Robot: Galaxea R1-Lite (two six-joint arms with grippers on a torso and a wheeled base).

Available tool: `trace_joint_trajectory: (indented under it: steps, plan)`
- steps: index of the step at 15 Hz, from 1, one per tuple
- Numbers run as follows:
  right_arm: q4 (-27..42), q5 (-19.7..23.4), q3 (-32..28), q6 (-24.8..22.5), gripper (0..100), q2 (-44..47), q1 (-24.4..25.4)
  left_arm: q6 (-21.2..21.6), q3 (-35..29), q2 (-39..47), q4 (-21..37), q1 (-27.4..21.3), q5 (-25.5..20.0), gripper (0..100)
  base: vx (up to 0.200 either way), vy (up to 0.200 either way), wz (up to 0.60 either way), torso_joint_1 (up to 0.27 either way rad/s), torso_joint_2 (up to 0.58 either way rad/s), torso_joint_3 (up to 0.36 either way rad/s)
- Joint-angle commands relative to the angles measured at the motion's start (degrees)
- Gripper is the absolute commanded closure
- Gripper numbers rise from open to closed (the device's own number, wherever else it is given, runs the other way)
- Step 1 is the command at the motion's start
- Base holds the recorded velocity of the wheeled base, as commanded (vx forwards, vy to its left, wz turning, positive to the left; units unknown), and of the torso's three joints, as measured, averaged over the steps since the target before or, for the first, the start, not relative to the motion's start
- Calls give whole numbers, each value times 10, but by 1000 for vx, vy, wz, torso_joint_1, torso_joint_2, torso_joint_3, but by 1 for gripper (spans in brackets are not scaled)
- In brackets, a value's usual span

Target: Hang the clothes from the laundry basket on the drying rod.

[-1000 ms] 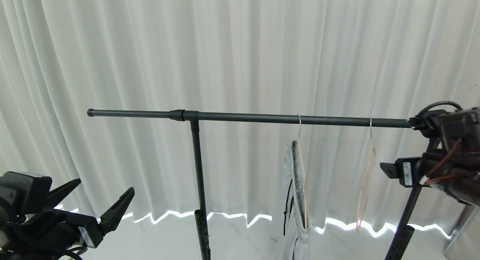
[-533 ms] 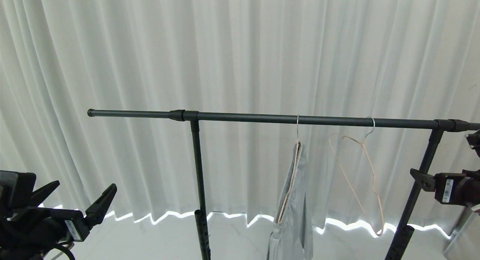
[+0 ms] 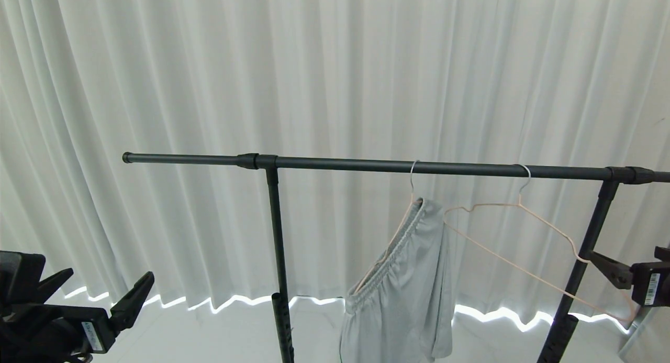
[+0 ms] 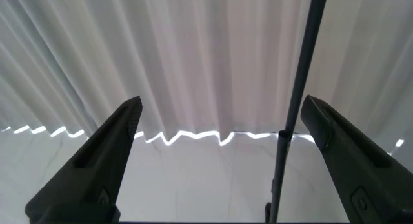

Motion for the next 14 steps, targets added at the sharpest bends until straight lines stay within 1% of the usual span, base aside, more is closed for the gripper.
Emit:
trace_joint_trajectory:
  steps: [1, 3, 5, 12, 14]
  plan:
    - [-23, 1, 27, 0, 0, -3, -6, -1, 0, -32, 7, 0, 0, 0, 0, 0, 0, 0, 0, 0]
    - [-52, 3, 61, -3, 0, 0, 0, 0, 0, -68, 46, -1, -2, 0, 0, 0, 0, 0, 0, 0]
    - [-58, 2, 68, -1, 0, -6, 2, 2, 0, -90, 80, -1, -2, 0, 0, 0, 0, 0, 0, 0]
    - [-58, 3, 75, -9, 0, -10, 4, 3, 0, -98, 88, 2, 3, 0, 0, 0, 0, 0, 0, 0]
    - [-58, 2, 83, -9, 0, -12, 1, 3, 0, -93, 90, 2, 3, 0, -200, 0, 0, 2, 2, 5]
